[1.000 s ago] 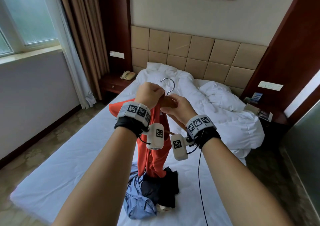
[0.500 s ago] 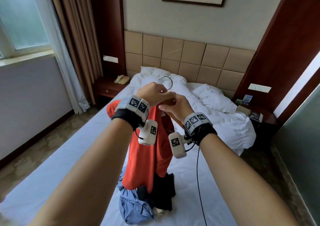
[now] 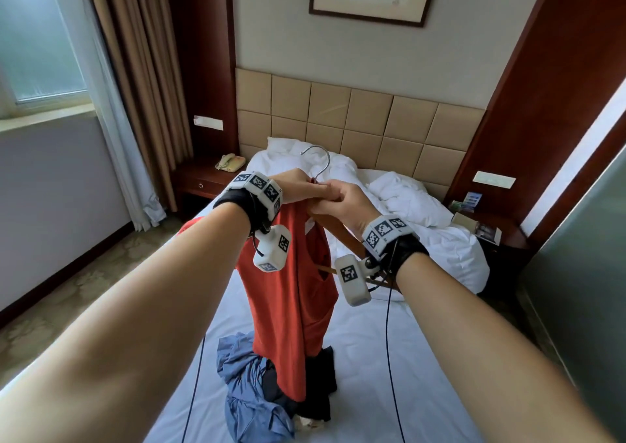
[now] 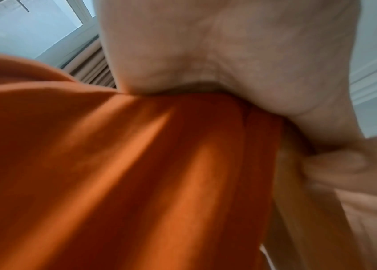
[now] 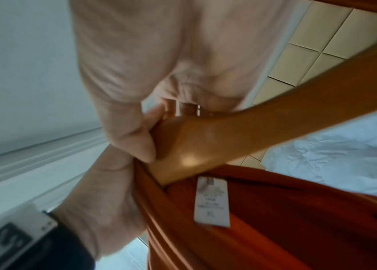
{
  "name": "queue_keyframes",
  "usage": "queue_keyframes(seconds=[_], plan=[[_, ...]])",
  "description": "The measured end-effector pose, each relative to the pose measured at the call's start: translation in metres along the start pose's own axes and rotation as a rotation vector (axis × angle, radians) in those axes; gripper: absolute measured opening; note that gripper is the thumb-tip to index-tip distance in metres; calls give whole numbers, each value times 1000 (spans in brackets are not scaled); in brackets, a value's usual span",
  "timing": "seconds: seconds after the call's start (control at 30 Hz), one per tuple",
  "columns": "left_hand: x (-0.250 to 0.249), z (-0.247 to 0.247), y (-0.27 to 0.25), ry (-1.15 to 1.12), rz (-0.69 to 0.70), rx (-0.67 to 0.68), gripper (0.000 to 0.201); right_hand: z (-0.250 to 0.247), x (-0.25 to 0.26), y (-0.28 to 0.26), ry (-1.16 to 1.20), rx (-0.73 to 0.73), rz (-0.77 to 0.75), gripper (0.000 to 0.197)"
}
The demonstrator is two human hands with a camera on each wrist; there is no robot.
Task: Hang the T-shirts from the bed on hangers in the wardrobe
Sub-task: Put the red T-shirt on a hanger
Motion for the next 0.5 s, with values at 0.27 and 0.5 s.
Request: queue_keyframes(seconds=[0.27, 0.5], plan=[[6, -12, -1, -84, -18, -113, 44, -1, -2, 16, 102, 90, 198, 18], [12, -17, -8, -59, 59, -102, 55, 8, -15, 29, -225, 320, 280, 14]])
Point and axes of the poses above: each hand's wrist, its own y-axis towards the middle knuckle, its own z-axis out of the palm, x = y × z, the point moved 4 cm from there along y, towards the middle knuckle, and after that the axes turned 15 degrees about -x, right-handed, at the moved point
